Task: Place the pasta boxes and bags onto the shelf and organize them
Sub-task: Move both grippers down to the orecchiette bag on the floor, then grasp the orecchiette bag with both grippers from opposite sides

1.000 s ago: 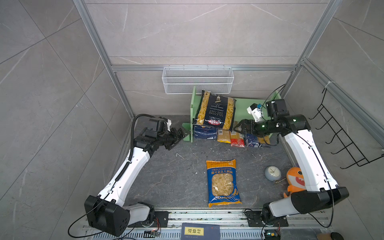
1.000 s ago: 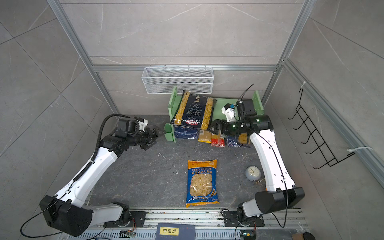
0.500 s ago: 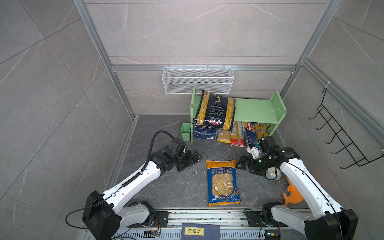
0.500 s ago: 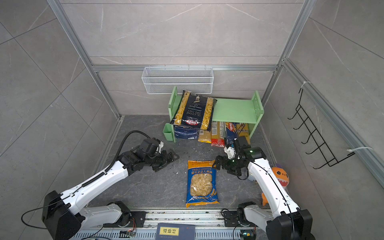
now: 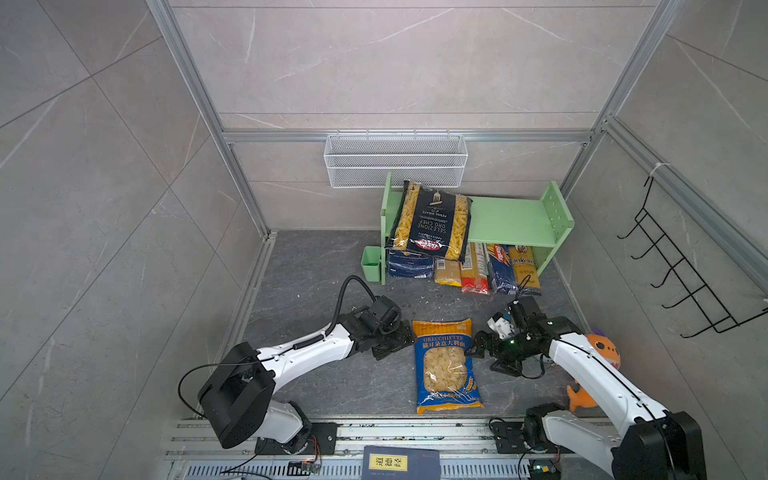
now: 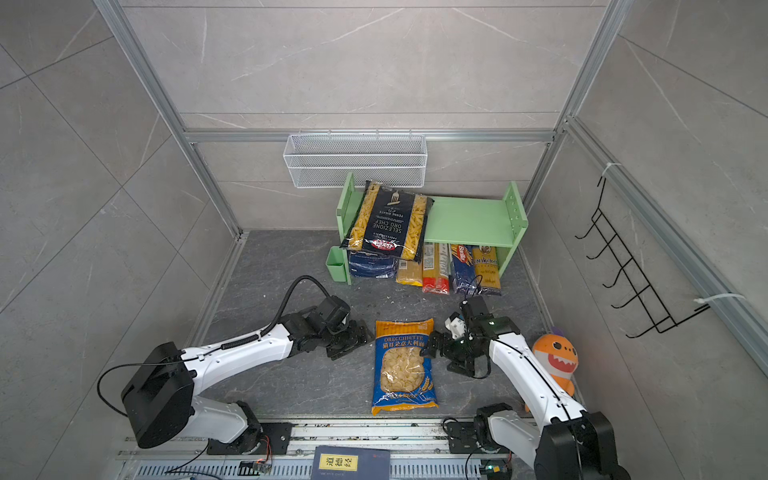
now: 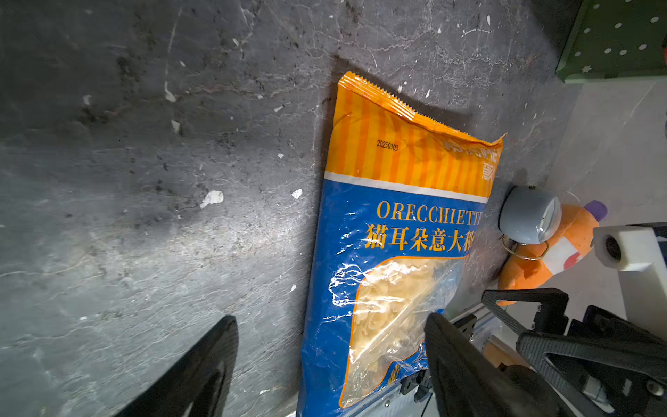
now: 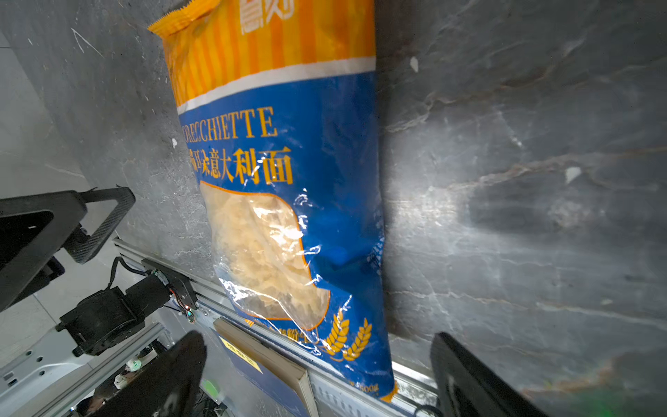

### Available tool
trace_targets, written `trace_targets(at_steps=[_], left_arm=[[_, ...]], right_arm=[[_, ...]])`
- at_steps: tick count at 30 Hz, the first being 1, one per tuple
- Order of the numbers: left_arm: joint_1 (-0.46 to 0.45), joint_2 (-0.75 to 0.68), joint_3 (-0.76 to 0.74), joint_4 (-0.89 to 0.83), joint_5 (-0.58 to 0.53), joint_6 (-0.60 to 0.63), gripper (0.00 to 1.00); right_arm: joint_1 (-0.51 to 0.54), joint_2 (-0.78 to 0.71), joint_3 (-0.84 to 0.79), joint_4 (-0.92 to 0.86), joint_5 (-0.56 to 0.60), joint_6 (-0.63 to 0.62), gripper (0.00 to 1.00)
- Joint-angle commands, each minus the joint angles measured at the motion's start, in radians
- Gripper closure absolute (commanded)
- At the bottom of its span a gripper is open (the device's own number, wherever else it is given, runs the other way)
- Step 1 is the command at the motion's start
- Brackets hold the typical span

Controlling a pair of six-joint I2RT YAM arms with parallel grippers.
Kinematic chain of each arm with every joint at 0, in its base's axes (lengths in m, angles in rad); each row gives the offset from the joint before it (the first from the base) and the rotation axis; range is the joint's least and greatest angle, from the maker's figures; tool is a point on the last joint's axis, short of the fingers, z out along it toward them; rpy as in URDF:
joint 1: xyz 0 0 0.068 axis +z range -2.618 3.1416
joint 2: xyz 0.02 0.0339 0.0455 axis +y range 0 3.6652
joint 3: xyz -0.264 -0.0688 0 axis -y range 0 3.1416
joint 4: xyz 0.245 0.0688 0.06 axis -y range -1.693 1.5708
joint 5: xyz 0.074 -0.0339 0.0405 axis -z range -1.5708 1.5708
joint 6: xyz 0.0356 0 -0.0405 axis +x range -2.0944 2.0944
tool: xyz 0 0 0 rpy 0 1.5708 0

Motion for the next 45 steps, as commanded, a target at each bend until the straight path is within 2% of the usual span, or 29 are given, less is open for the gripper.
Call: trace_targets(at_steps=[1,4,12,21,30,41,45], left_arm=[[-0.007,0.03,-0.012,0.044,-0.007,-0.024,0.22],[-0.009,0.05,-0.018,0.044,0.004,-0.022,0.27],[-0.01,0.091,-0.024,0.062,0.043,-0.019,0.27],[-0.008,0.15,-0.006,0.071,0.092,0.012,0.27],[0.007,0.212,0.009,0.084,0.163,0.051,0.43],[0.008,0.239,0.032,0.09,0.2,0.078,0.45],[0.009,0.241,0.051,0.081,0.202,0.087,0.43]], right_arm=[[0.006,0.022,-0.051,0.091,-0.032,0.034,0.01],[0.01,0.053,-0.095,0.161,-0.042,0.048,0.01],[0.059,0.14,-0.147,0.316,-0.058,0.084,0.01],[0.239,0.277,-0.163,0.544,-0.031,0.213,0.01],[0.333,0.423,-0.161,0.754,-0.033,0.284,0.01],[0.386,0.515,-0.132,0.962,-0.084,0.349,0.01],[0.397,0.541,-0.125,0.982,-0.086,0.354,0.03]])
